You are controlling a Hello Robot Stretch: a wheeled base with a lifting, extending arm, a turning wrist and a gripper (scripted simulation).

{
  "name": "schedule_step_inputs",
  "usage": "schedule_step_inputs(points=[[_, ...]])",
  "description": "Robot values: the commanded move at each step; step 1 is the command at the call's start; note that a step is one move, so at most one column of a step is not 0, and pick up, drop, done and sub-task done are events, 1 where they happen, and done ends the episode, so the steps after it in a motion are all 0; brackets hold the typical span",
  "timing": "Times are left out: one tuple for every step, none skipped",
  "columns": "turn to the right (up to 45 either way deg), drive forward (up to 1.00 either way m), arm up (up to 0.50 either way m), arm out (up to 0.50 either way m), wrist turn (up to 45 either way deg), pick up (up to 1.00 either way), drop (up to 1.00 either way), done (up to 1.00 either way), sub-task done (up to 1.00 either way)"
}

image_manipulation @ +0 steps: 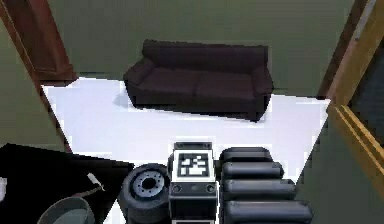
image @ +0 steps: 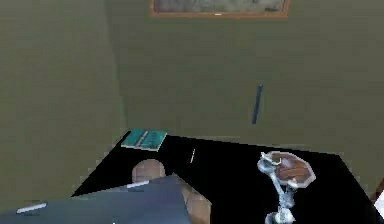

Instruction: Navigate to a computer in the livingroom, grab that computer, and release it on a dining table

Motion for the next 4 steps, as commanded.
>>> schedule_step_inputs(points=[[-45.0, 0.0, 0.0, 0.0, 0.0, 0.0, 0.0, 0.0, 0.0], [-18.0, 0.0, 0.0, 0.0, 0.0, 0.0, 0.0, 0.0, 0.0], [0.0, 0.0, 0.0, 0.42, 0.0, 0.0, 0.0, 0.0, 0.0], [0.0, 0.0, 0.0, 0.0, 45.0, 0.0, 0.0, 0.0, 0.0]])
